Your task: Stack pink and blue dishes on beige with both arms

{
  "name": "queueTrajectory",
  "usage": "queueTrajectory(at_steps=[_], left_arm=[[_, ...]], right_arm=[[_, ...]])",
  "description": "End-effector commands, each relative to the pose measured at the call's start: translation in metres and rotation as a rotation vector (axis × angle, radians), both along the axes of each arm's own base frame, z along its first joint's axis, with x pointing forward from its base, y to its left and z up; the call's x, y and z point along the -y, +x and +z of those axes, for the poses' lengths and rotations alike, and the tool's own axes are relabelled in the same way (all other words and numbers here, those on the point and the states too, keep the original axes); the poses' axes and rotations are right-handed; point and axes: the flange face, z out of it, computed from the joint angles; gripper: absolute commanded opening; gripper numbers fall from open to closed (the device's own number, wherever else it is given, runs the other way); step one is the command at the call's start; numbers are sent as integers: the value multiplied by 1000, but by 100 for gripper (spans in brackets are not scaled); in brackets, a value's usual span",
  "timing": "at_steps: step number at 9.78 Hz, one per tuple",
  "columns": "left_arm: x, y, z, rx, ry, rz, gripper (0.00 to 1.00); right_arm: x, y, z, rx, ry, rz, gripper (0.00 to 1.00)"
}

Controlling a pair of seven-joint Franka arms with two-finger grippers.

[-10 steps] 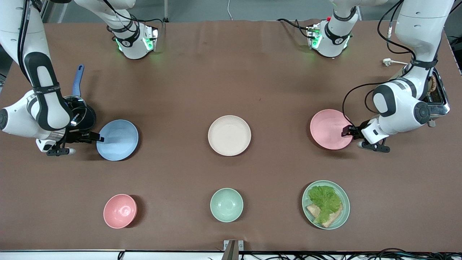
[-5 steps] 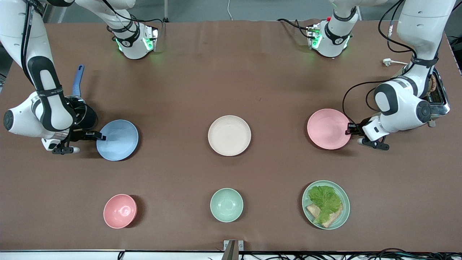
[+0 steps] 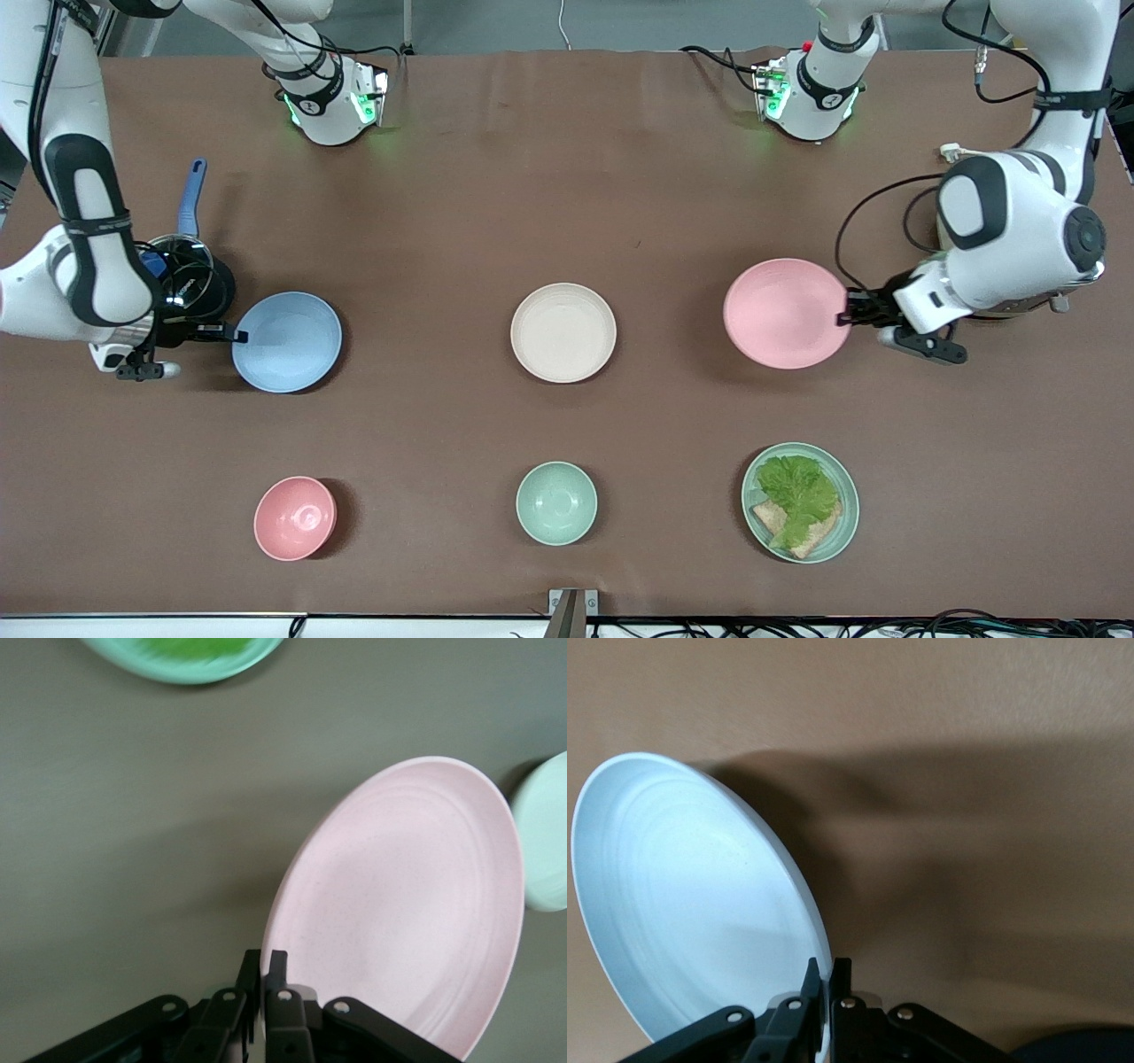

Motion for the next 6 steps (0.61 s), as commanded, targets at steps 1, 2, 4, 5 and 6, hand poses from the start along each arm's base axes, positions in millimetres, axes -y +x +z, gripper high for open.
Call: queueTrajectory(at_steps=[1, 2, 4, 5, 6], left_arm=[[91, 1, 3, -64, -45, 14, 1], [130, -3, -4, -93, -94, -14, 1], [204, 1, -51, -170, -181, -43, 1], [242, 5, -77, -188, -186, 20, 1], [275, 0, -110, -183, -164, 42, 1]], right_arm=[[6, 26, 65, -48, 25, -10, 1], [2, 39, 97, -83, -6, -2, 1], [-30, 61, 160, -141, -90, -14, 1], [-59, 65, 185, -145, -119, -44, 1], [-106, 69, 203, -156, -177, -44, 1]])
